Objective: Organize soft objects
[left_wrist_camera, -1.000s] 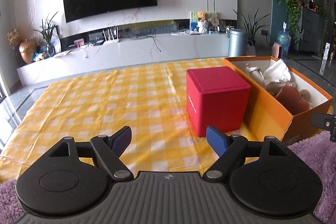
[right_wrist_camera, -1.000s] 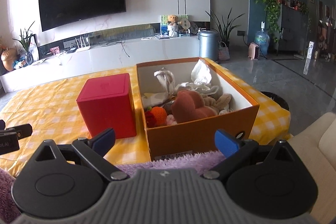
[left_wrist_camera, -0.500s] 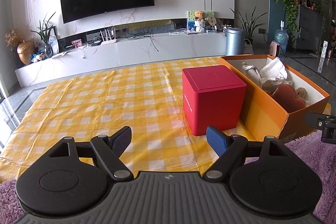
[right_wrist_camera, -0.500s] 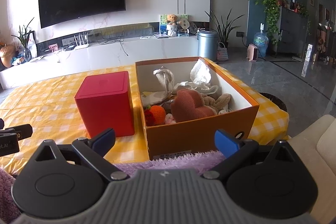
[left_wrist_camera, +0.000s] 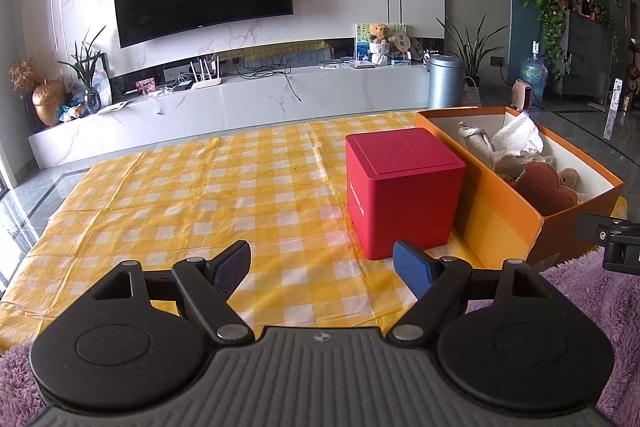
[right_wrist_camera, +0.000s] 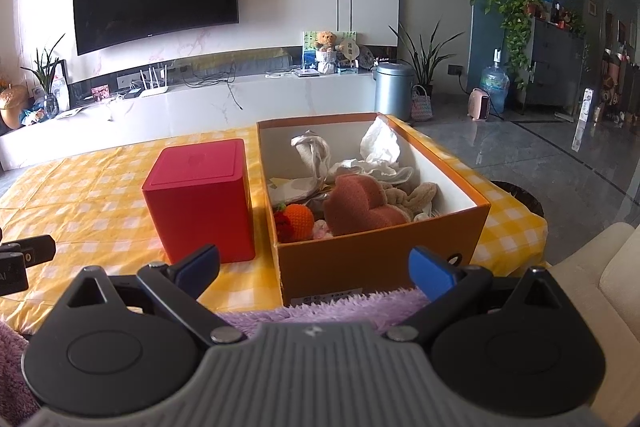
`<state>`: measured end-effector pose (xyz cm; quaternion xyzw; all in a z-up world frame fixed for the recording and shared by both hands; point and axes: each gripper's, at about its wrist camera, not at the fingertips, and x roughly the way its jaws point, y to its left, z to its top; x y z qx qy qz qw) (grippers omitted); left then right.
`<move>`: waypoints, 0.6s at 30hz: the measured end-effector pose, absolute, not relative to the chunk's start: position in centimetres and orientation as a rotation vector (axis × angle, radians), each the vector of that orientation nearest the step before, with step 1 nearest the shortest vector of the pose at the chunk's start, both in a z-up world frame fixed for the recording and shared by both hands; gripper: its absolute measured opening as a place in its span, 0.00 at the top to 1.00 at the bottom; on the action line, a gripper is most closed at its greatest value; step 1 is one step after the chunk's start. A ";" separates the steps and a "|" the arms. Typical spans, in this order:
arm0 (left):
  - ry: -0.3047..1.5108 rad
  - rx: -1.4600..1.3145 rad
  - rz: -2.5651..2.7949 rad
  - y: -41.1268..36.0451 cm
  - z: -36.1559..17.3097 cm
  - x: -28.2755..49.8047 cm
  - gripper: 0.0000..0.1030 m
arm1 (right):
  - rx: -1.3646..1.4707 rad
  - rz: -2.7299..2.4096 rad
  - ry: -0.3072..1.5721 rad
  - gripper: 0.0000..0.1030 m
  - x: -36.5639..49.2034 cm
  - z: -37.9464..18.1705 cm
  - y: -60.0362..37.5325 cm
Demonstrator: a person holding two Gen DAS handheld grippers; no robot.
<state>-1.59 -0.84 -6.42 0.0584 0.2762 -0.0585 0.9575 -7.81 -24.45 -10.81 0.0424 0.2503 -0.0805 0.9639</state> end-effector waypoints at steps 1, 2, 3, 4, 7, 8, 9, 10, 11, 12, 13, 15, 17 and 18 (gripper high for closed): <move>0.559 0.119 -0.119 -0.8 -6.4 -1.6 0.08 | 0.086 -0.164 0.506 0.04 -7.9 -10.8 -24.4; 0.559 0.119 -0.118 -0.9 -6.4 -1.7 0.08 | 0.086 -0.164 0.505 0.04 -7.9 -10.8 -24.4; 0.559 0.119 -0.118 -0.9 -6.4 -1.7 0.08 | 0.086 -0.164 0.504 0.04 -7.9 -10.8 -24.4; 0.559 0.119 -0.117 -0.9 -6.4 -1.7 0.08 | 0.086 -0.165 0.504 0.04 -7.9 -10.8 -24.4; 0.558 0.119 -0.116 -0.9 -6.3 -1.8 0.08 | 0.086 -0.165 0.504 0.04 -7.9 -10.8 -24.4; 0.558 0.119 -0.115 -0.9 -6.3 -1.8 0.08 | 0.086 -0.165 0.504 0.04 -7.9 -10.8 -24.4; 0.559 0.119 -0.116 -0.9 -6.3 -1.8 0.08 | 0.086 -0.165 0.503 0.04 -7.9 -10.8 -24.4; 0.559 0.119 -0.116 -0.9 -6.4 -1.7 0.08 | 0.087 -0.165 0.503 0.04 -7.9 -10.8 -24.4; 0.559 0.118 -0.114 -0.9 -6.3 -1.8 0.08 | 0.087 -0.165 0.503 0.04 -7.9 -10.8 -24.4; 0.559 0.118 -0.112 -0.9 -6.2 -1.9 0.08 | 0.087 -0.165 0.503 0.04 -7.9 -10.8 -24.4; 0.559 0.118 -0.110 -0.9 -6.2 -1.9 0.08 | 0.088 -0.165 0.503 0.04 -7.9 -10.8 -24.4; 0.558 0.117 -0.109 -0.9 -6.2 -1.9 0.08 | 0.089 -0.165 0.502 0.04 -7.9 -10.7 -24.4; 0.558 0.116 -0.109 -0.9 -6.1 -1.9 0.08 | 0.088 -0.165 0.502 0.04 -7.9 -10.7 -24.4; 0.558 0.117 -0.109 -0.9 -6.1 -1.9 0.08 | 0.088 -0.165 0.502 0.04 -7.9 -10.7 -24.4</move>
